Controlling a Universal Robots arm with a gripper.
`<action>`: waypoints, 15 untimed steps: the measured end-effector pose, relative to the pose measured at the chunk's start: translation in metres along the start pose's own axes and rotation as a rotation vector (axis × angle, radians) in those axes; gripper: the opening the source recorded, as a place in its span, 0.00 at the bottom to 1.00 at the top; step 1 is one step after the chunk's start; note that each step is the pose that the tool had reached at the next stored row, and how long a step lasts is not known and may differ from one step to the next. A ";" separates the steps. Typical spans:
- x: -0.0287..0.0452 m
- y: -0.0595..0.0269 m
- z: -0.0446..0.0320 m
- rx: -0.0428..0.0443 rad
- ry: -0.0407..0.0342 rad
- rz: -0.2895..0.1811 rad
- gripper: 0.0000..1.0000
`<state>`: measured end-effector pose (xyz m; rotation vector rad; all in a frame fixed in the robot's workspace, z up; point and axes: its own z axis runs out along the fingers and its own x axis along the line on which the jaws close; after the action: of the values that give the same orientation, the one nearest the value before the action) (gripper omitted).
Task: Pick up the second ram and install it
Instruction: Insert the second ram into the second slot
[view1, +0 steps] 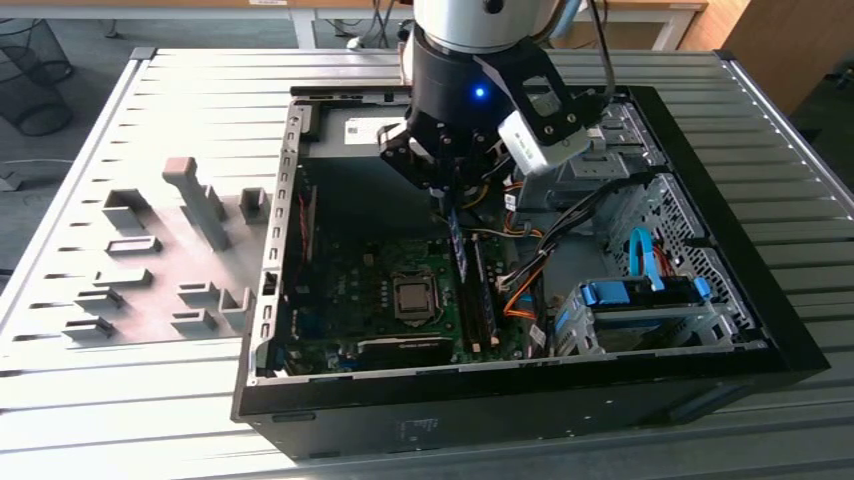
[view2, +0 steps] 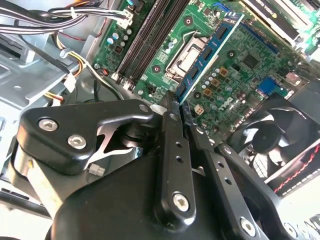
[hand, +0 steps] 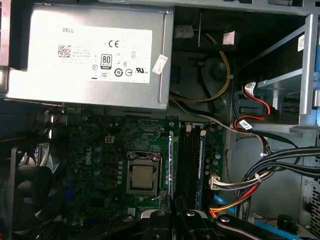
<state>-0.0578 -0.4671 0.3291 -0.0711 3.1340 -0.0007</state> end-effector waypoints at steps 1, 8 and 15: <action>0.0000 0.0000 0.0002 0.0003 0.0001 0.001 0.14; 0.0000 0.0000 0.0004 0.0001 0.0000 0.001 0.14; -0.0001 0.0000 0.0010 0.0008 -0.0001 0.001 0.14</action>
<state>-0.0577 -0.4670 0.3281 -0.0699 3.1339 -0.0019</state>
